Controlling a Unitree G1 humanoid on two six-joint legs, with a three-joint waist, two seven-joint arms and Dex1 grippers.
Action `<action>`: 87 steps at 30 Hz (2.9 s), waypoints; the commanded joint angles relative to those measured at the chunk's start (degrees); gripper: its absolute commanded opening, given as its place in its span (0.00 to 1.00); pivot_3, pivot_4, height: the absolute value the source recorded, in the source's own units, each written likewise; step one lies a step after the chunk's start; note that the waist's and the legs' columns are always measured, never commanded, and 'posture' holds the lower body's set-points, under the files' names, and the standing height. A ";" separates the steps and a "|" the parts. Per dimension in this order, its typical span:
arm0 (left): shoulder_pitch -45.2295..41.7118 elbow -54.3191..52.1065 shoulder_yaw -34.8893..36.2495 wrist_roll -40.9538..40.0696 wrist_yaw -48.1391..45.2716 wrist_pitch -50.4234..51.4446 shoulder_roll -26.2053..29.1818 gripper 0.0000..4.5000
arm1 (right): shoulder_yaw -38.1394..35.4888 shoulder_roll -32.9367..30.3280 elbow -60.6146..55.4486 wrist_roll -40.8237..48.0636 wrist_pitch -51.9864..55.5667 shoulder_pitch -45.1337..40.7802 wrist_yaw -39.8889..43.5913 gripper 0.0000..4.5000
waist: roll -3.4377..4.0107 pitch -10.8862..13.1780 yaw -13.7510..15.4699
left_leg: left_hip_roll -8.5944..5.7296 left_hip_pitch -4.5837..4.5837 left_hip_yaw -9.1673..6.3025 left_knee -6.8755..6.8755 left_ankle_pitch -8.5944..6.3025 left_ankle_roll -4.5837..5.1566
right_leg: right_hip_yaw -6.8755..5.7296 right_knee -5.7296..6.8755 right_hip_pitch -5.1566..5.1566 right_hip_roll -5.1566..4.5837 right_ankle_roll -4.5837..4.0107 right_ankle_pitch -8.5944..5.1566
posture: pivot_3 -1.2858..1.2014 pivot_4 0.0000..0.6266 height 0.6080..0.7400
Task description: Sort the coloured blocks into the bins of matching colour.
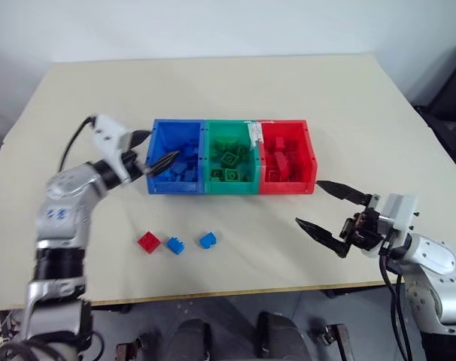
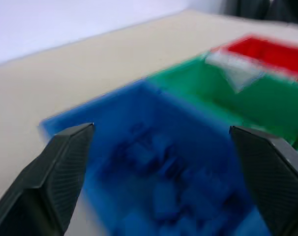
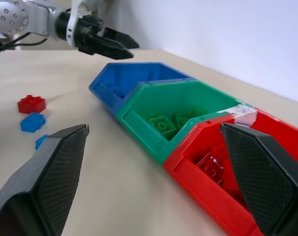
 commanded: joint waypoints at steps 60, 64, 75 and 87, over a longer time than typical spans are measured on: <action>4.30 -27.83 -25.24 1.99 -3.62 21.72 1.82 0.20 | -1.00 -4.68 -0.62 -0.22 -1.05 6.90 8.48 1.00 | -0.08 -0.06 1.89 | -0.05 -0.01 -0.13 0.15 -0.02 0.01 | -0.02 0.00 0.13 -0.05 -0.03 0.01 | 0.52 0.24 1.00; 2.49 -24.43 -16.06 -1.19 -1.82 17.31 -1.54 0.20 | -1.66 0.32 -3.28 1.65 0.28 5.85 1.34 1.00 | -0.06 -0.06 1.87 | -0.02 -0.03 -0.18 0.18 -0.01 -0.01 | -0.05 0.02 0.12 -0.05 -0.03 0.01 | 0.52 0.24 1.00; -14.53 -3.28 -12.58 3.87 5.35 10.12 -7.67 0.20 | -1.40 2.57 -1.99 0.19 0.39 -0.51 -5.10 1.00 | -0.09 -0.06 1.78 | -0.10 -0.11 -0.21 0.38 0.00 0.01 | -0.13 0.14 0.12 -0.04 0.00 0.03 | 0.52 0.24 1.00; -8.41 -6.32 -6.95 1.22 2.63 6.64 -5.52 0.88 | -0.32 1.17 1.27 -1.12 -0.58 -3.21 -1.71 1.00 | -0.10 -0.06 1.61 | -0.04 -0.13 0.13 0.38 0.00 0.01 | -0.12 0.13 0.10 -0.04 0.00 0.03 | 0.52 0.24 1.00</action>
